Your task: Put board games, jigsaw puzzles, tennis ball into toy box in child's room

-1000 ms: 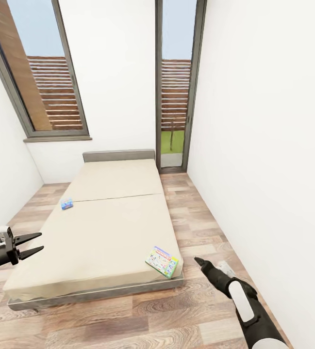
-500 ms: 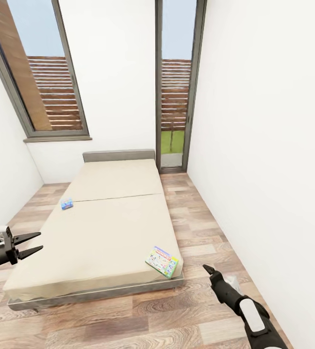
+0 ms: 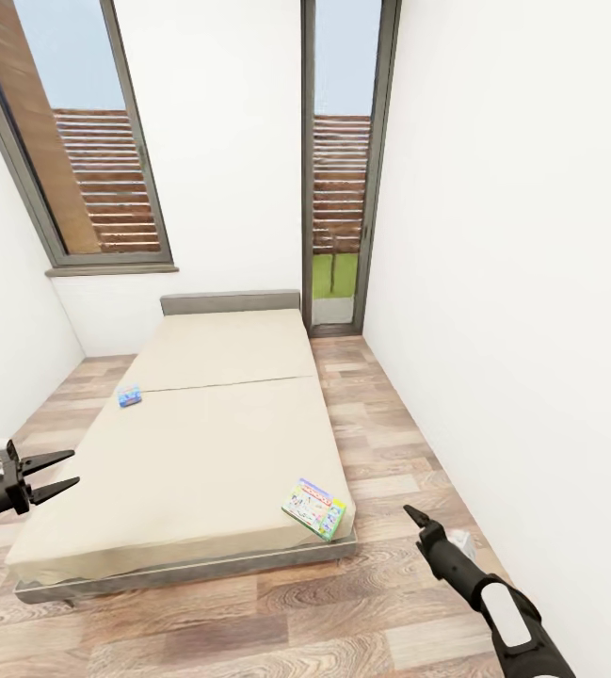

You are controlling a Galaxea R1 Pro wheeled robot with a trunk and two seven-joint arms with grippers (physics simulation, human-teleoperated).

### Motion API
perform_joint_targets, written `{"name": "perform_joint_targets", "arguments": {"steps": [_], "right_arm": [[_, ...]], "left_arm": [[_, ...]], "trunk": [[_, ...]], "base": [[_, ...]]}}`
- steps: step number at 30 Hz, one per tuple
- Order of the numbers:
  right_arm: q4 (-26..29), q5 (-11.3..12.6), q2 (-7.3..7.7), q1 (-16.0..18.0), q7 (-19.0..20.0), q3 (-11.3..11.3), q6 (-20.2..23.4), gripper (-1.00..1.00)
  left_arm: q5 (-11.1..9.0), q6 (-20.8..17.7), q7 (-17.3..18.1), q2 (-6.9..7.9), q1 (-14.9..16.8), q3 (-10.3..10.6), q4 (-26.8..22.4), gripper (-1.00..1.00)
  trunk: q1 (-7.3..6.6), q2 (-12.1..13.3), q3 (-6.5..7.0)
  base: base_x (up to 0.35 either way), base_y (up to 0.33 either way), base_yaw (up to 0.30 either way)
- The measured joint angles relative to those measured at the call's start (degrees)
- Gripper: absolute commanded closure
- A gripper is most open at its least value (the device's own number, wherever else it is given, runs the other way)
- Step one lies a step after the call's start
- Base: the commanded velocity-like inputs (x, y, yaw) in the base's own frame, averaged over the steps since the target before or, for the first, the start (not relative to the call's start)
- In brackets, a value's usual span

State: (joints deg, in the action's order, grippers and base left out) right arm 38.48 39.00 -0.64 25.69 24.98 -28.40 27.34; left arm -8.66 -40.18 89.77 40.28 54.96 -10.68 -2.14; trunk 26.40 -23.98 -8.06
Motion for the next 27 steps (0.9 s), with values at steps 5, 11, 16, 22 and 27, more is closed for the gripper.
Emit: {"name": "perform_joint_targets", "arguments": {"steps": [5, 11, 16, 22, 27], "right_arm": [[0.0, 0.0, 0.00, 0.0, 1.1, 0.0, -0.1, -1.00], [0.1, -0.1, -0.26, 0.0, 2.8, 0.0, -0.3, -1.00], [0.0, 0.0, -0.19, 0.0, 4.3, 0.0, -0.3, -1.00], [0.0, 0.0, -0.10, 0.0, 4.7, 0.0, -0.3, -1.00], [0.0, 0.0, -0.21, 0.0, 5.0, 0.0, -0.2, -1.00]], "left_arm": [[0.0, -0.6, 0.0, 0.66, 0.0, 0.0, 0.0, -1.00], [0.1, -4.4, 0.0, 1.82, 0.0, 0.2, -0.3, -1.00], [0.2, -9.2, 0.0, 3.46, 0.0, 0.5, -0.4, -1.00], [0.2, -10.3, 0.0, 4.55, 0.0, 0.5, -0.6, -1.00], [0.3, -11.5, 0.0, 5.92, 0.0, 0.5, -0.5, -1.00]], "trunk": [[1.10, -2.0, -0.90], [2.21, -4.0, -1.81], [2.21, -4.0, -1.81], [2.21, -4.0, -1.81], [2.21, -4.1, -1.81]], "base": [[0.000, 0.000, 0.000], [0.000, 0.000, 0.000], [0.000, 0.000, 0.000], [0.000, 0.000, 0.000], [0.000, 0.000, 0.000]]}}
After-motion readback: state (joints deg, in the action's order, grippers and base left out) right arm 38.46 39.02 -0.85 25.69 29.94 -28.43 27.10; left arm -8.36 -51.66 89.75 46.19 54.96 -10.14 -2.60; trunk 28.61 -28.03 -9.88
